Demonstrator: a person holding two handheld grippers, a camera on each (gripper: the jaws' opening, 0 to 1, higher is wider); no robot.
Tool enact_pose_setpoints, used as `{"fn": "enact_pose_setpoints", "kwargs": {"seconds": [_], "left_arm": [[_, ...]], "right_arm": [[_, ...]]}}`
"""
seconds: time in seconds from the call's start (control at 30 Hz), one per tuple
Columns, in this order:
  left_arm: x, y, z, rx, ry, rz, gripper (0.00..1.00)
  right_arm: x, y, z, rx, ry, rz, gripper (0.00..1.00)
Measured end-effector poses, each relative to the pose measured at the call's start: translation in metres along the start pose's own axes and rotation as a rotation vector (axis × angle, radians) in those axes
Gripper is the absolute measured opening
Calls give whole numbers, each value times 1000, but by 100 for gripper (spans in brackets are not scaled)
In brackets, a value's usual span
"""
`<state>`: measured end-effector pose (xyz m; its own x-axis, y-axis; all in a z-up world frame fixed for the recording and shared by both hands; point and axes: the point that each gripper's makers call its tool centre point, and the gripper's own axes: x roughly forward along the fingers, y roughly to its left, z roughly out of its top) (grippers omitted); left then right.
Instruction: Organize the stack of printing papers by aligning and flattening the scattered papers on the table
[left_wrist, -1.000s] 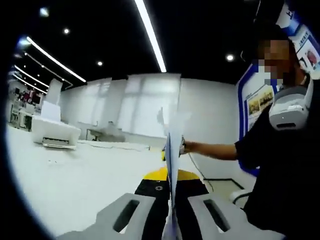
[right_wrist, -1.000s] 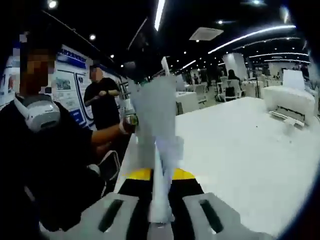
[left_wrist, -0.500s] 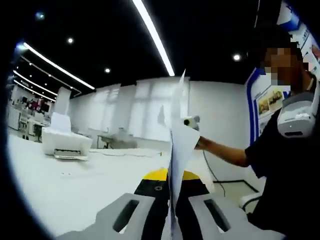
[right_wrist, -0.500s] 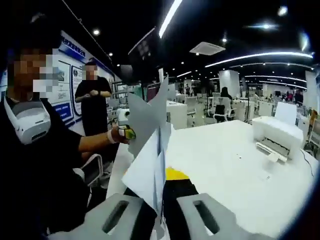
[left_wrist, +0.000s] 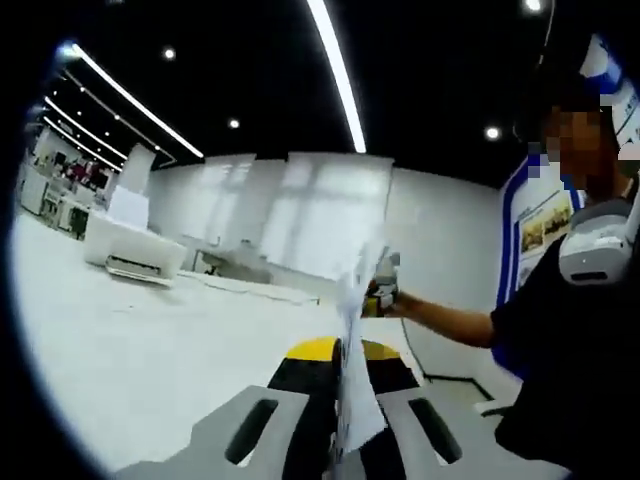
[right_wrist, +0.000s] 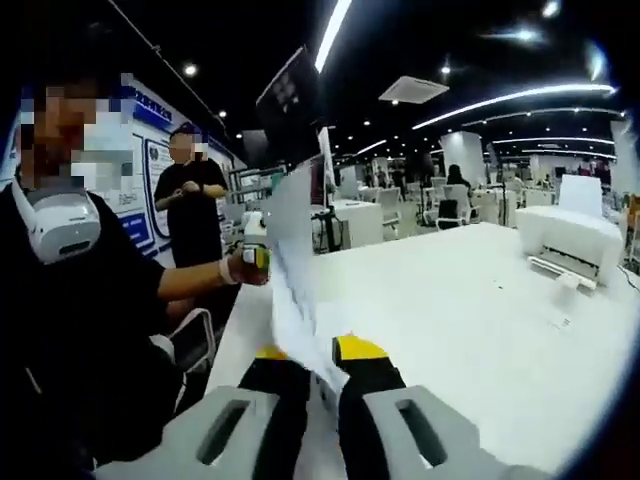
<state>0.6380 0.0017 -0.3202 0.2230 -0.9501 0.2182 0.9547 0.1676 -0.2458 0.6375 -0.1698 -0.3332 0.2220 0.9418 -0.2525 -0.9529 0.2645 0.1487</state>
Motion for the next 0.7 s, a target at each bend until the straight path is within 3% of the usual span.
{"fn": "enact_pose_setpoints", "kwargs": {"seconds": [0.1, 0.2, 0.23, 0.27, 0.3, 0.33, 0.37, 0.4, 0.47, 0.5, 0.63, 0.7], "left_arm": [[4, -5, 19, 22, -24, -1, 6], [10, -11, 51, 65, -56, -7, 6], [11, -12, 56, 72, -58, -6, 6], [13, -12, 61, 77, -58, -8, 6], [14, -12, 61, 74, -61, -20, 8], [13, -8, 54, 43, -64, -13, 13], [11, -1, 39, -6, -35, 7, 23], [9, 3, 26, -47, -11, 26, 23], [5, -1, -2, 20, 7, -27, 8], [5, 0, -2, -2, -8, -14, 7], [10, 1, 15, -8, -28, 4, 6], [15, 0, 29, -4, -30, 2, 6]], "right_arm": [[-3, 0, 19, -24, 11, -31, 0], [-9, 5, 61, -35, -4, -60, 0], [-11, 1, 74, -73, -9, -92, 0], [-11, 2, 84, -140, -17, -90, 0], [-11, 8, 87, -191, -36, -61, 6], [-7, 13, 87, -172, -106, -15, 15], [-2, 14, 72, -94, -125, 12, 21], [3, 12, 43, -21, -70, 31, 22], [11, -2, 8, -6, -7, -7, 6], [13, -1, 3, -38, -15, 5, 1], [12, -5, 28, -11, -57, -31, 0], [10, -8, 43, -32, -28, -53, 0]]}}
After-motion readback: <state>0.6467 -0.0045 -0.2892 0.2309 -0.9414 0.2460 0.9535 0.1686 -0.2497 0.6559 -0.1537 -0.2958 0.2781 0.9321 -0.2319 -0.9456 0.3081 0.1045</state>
